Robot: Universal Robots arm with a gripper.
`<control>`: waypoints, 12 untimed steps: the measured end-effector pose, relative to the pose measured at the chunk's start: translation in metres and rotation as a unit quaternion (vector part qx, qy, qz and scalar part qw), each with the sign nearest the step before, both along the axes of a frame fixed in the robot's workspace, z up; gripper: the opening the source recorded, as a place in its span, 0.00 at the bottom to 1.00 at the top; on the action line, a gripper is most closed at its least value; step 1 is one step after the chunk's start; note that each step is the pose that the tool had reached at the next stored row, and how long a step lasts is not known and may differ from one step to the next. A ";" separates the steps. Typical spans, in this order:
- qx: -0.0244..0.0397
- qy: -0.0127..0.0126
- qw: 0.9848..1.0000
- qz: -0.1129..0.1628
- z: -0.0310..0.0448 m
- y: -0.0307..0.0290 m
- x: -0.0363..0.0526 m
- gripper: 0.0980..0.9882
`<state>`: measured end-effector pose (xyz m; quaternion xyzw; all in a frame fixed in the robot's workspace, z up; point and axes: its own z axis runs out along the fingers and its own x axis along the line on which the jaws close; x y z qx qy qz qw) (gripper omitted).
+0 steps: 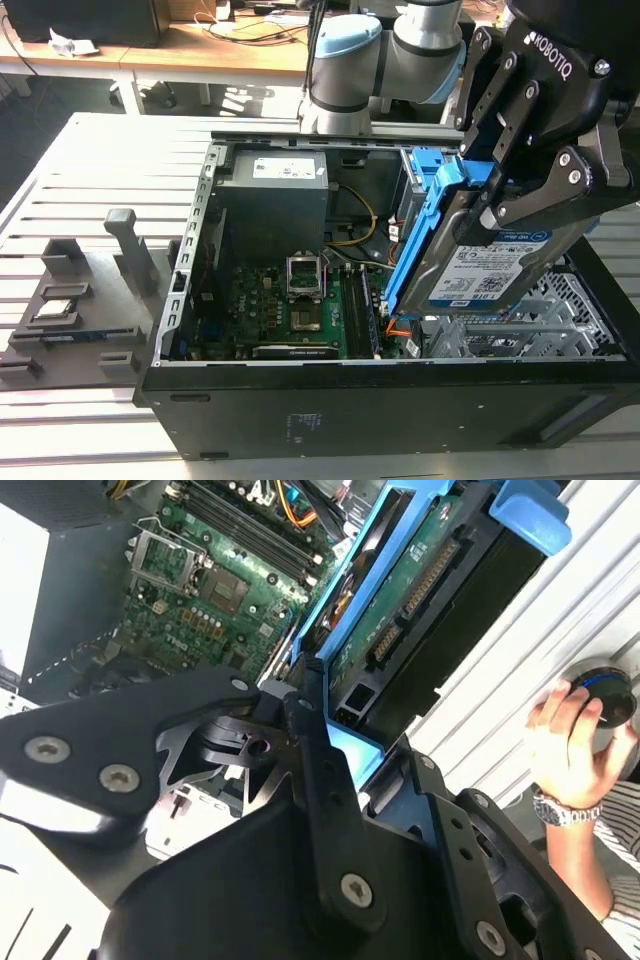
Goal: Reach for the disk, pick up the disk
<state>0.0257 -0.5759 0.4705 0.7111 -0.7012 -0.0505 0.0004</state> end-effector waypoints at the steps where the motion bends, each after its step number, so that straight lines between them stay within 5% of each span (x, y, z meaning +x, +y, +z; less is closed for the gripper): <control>1: 0.000 0.000 1.000 0.000 0.0000 0.0000 0.0000 0.30; 6: 0.000 0.000 1.000 0.000 0.0000 0.0010 0.0041 0.30; 12: 0.000 0.002 1.000 0.000 -0.0001 0.0035 0.0290 0.30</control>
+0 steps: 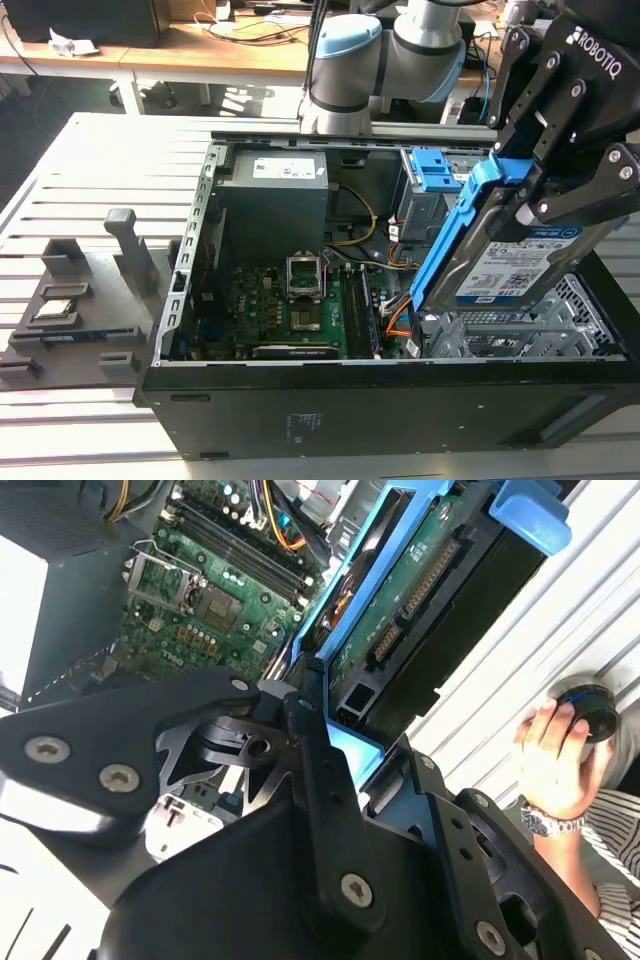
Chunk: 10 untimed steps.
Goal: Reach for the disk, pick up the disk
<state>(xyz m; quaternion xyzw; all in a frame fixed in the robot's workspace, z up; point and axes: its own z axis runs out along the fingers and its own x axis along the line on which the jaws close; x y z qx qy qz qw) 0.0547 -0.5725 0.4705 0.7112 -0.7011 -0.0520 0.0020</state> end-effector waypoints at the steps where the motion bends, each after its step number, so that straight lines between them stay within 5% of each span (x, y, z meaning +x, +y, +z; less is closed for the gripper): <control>1: 0.000 0.000 1.000 0.000 0.0000 0.0003 0.0035 0.30; 10: 0.000 0.003 1.000 0.000 -0.0004 0.0043 0.0445 0.30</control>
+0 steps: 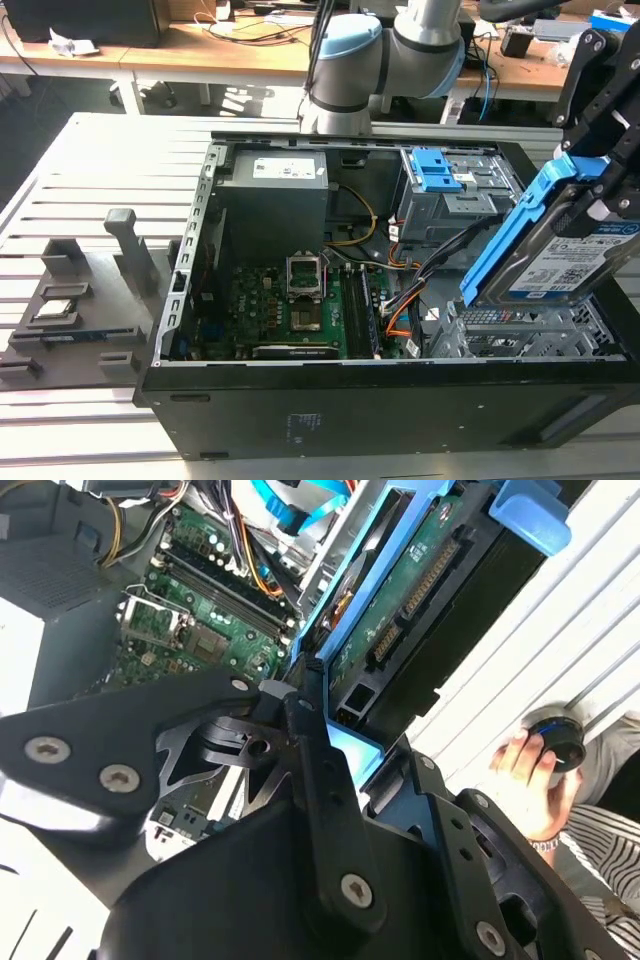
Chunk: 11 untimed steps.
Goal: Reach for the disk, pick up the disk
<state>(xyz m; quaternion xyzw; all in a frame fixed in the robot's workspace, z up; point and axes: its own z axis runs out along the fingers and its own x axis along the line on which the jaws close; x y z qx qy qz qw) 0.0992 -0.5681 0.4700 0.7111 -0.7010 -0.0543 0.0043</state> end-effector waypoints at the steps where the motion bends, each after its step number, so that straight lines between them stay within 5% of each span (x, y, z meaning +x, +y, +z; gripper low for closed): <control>1: 0.000 0.000 1.000 0.000 -0.0006 0.0003 0.0038 0.30; 8: 0.000 0.001 1.000 0.000 -0.0206 0.0003 0.0069 0.30; 11: 0.000 0.001 1.000 0.000 -0.0235 0.0003 0.0072 0.30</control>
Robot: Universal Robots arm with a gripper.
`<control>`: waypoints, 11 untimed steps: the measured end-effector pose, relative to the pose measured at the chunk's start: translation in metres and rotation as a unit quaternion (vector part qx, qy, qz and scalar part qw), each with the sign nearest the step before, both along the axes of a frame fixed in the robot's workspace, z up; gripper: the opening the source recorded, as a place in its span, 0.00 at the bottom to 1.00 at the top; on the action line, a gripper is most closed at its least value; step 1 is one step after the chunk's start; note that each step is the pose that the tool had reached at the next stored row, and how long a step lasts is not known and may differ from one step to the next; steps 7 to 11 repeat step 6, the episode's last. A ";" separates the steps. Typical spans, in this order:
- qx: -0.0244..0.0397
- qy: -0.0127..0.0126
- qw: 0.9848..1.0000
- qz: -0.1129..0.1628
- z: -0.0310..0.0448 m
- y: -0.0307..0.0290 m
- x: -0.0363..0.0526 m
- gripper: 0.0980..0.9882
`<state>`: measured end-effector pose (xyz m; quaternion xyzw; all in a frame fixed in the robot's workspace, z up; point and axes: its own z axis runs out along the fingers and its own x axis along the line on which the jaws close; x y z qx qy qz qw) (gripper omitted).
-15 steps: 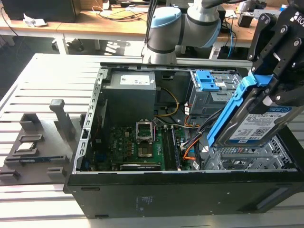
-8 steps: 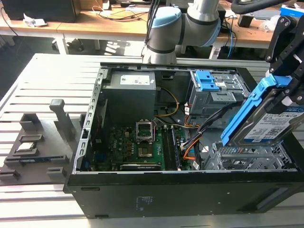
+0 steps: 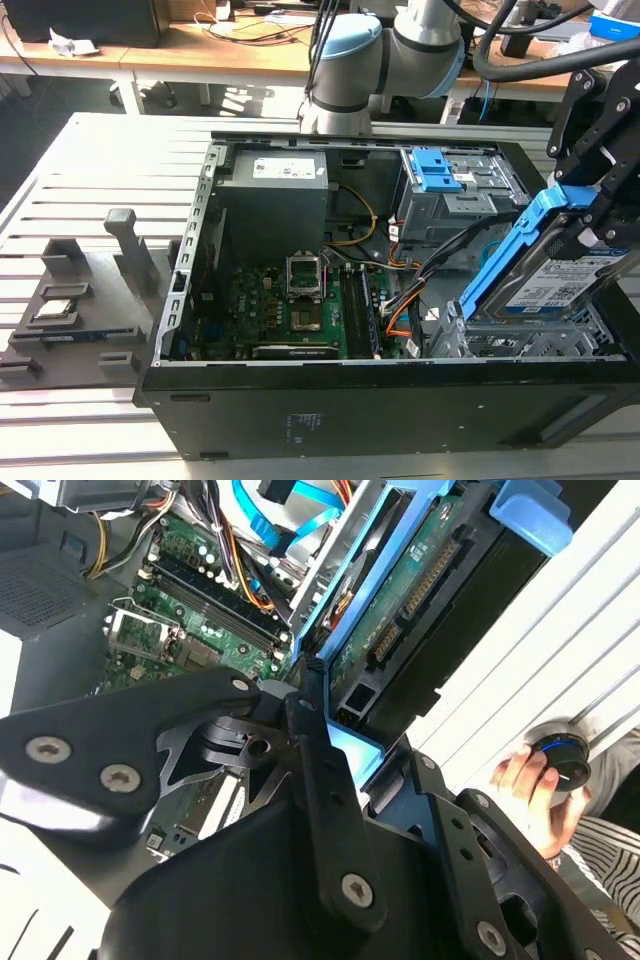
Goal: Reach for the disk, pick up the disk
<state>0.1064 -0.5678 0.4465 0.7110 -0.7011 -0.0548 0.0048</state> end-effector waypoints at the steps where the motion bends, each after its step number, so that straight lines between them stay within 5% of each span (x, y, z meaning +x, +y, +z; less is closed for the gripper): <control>1: 0.000 0.000 1.000 0.000 0.0000 0.0000 0.0000 0.30; 11: 0.000 0.000 1.000 0.000 -0.0001 0.0000 0.0001 0.30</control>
